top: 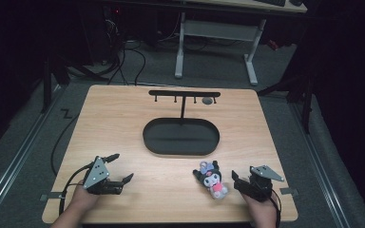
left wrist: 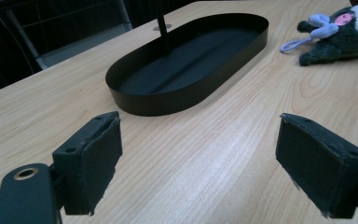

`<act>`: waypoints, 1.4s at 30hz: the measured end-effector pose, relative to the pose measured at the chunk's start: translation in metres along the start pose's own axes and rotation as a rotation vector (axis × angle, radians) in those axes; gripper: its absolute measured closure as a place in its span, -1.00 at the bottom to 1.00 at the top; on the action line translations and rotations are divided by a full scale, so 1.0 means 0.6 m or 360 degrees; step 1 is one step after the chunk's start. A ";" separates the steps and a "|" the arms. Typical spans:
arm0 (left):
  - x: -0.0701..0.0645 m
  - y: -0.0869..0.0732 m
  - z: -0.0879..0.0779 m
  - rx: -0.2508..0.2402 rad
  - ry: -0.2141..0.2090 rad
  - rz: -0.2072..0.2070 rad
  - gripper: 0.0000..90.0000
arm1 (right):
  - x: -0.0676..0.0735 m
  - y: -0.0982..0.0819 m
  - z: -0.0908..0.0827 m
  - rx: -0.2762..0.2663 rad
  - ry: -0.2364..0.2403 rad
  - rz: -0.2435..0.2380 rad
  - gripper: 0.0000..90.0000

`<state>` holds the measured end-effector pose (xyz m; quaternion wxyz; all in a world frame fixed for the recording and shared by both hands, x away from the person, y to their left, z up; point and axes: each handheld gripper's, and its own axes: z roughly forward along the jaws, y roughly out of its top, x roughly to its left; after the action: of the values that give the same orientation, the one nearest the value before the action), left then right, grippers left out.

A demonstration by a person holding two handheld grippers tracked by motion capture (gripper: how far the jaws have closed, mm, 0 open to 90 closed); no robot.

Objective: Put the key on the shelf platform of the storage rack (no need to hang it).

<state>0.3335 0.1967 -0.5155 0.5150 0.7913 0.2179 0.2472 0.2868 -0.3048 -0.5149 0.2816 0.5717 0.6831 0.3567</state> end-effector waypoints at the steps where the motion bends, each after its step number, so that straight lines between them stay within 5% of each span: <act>1: 0.000 0.000 0.000 0.0000 0.0000 0.0000 -0.66 | 0.000 0.000 0.000 0.0000 0.0000 0.0000 -0.49; 7: 0.004 0.001 0.004 0.0010 0.0023 -0.0013 -0.66 | 0.000 -0.003 -0.001 -0.0063 -0.0023 -0.0010 -0.57; 17: 0.000 0.001 0.010 0.0038 0.0016 -0.0001 -0.66 | -0.007 -0.002 -0.007 -0.0047 -0.0035 -0.0004 -0.59; 34: -0.001 -0.001 0.011 0.0052 0.0006 -0.0007 -0.66 | 0.008 0.017 -0.008 0.0136 -0.0046 -0.0018 -0.64; 42: -0.002 -0.003 0.012 0.0068 -0.0006 -0.0007 -0.66 | 0.026 0.028 0.001 0.0195 -0.0004 -0.0095 -0.64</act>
<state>0.3368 0.1914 -0.5199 0.4989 0.8021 0.2239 0.2398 0.2940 -0.2877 -0.5012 0.2575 0.5678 0.7200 0.3049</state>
